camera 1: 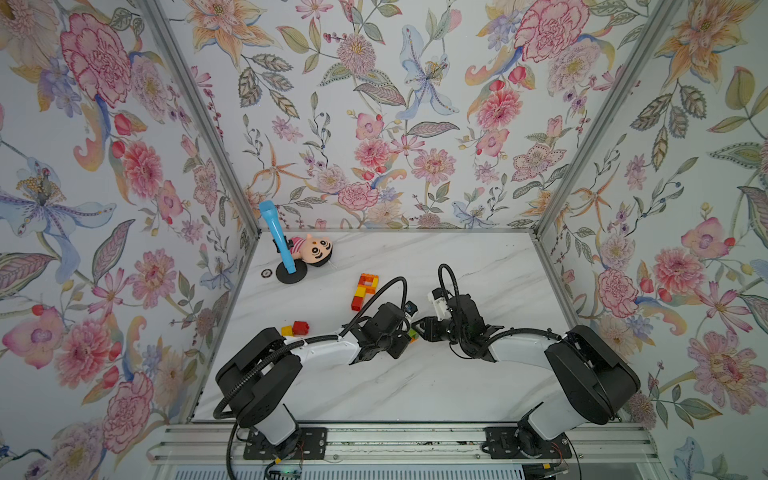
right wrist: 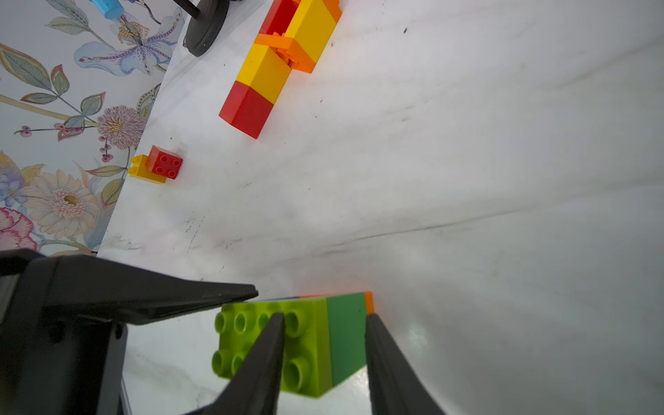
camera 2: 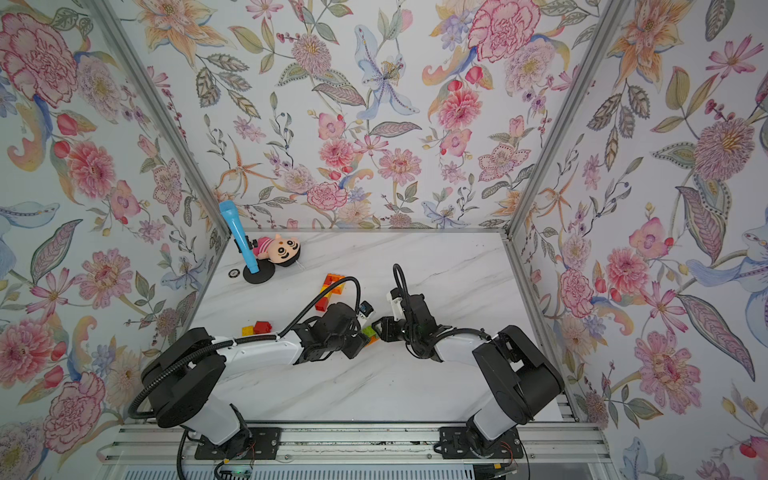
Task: Assemble the letter p with lego
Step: Assemble the lego brick with the lego brick.
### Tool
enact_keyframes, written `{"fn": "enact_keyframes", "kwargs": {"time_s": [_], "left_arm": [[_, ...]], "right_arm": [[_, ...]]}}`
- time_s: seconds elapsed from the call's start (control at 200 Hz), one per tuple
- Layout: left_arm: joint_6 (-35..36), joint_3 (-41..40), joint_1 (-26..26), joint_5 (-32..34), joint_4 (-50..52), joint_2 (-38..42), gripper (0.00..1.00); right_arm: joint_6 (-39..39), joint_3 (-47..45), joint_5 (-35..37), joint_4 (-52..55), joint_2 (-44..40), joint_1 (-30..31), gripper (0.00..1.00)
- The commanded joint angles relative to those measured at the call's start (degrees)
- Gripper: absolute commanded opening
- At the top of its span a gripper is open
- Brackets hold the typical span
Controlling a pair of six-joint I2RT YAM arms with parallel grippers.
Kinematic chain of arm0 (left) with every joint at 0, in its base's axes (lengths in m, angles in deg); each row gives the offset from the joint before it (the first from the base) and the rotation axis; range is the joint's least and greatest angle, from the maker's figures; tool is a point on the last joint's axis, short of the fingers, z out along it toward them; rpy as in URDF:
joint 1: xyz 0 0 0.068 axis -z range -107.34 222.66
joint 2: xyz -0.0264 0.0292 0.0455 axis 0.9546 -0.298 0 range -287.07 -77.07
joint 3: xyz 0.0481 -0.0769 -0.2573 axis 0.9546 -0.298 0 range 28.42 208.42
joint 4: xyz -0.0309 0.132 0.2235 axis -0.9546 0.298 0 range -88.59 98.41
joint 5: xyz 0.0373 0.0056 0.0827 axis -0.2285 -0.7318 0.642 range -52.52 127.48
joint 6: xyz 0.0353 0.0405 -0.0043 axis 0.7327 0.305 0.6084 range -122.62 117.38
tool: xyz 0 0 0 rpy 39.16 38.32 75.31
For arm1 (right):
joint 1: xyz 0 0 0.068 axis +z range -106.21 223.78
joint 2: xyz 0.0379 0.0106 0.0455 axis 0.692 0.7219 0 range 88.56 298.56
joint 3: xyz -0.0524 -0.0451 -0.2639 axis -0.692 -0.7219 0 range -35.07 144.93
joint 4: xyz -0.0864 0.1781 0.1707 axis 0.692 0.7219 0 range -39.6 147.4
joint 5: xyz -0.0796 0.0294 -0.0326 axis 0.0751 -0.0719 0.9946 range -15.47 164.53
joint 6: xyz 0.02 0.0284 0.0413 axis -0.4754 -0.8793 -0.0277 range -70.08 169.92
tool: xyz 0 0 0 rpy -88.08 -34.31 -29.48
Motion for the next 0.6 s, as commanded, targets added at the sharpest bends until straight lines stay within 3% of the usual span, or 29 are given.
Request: {"fn": "enact_keyframes", "kwargs": {"time_s": [0.0,0.215,0.485,0.595], "left_arm": [[-3.9,0.1,0.8,0.6,1.0,2.4,0.57],[-13.2,-1.8,0.7,4.6,-2.3,8.3,0.84],[-43.4,-9.6,1.4,10.2,-7.4,12.1,0.83],[-48.2,-11.0,2.6,11.3,-10.9,11.7,0.82]], "right_arm": [[-0.3,-0.9,2.6,3.4,-1.1,0.5,0.40],[-1.0,-0.6,2.7,3.1,-1.7,1.2,0.41],[-1.6,-0.7,3.2,3.2,-3.3,1.5,0.41],[-1.6,-0.7,3.5,3.2,-3.5,1.7,0.41]]}}
